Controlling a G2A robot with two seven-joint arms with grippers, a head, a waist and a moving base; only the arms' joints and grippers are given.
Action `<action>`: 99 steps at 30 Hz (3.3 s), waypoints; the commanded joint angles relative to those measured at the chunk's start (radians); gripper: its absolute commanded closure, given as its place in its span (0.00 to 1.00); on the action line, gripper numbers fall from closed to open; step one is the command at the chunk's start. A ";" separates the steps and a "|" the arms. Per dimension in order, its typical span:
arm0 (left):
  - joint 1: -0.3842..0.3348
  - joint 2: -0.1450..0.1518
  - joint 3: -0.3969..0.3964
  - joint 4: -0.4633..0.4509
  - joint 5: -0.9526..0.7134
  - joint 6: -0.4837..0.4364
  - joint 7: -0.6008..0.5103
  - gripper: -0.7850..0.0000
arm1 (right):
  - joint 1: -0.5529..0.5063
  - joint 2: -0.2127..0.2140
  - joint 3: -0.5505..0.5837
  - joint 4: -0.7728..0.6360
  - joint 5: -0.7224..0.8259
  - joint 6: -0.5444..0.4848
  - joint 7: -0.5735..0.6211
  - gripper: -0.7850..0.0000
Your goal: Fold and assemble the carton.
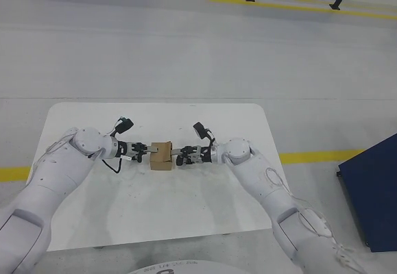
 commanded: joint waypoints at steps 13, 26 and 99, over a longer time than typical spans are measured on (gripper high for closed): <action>-0.005 -0.004 -0.006 0.010 0.004 -0.004 -0.004 0.27 | -0.025 0.011 0.064 0.013 0.127 -0.113 0.085 0.33; -0.009 -0.005 -0.013 0.019 0.010 -0.013 -0.009 0.27 | 0.046 -0.018 -0.041 0.043 0.009 0.019 0.037 0.65; 0.067 0.154 -0.331 -0.077 -0.181 -0.267 -0.190 0.00 | 0.032 -0.023 -0.101 -0.410 -0.153 0.617 -0.259 1.00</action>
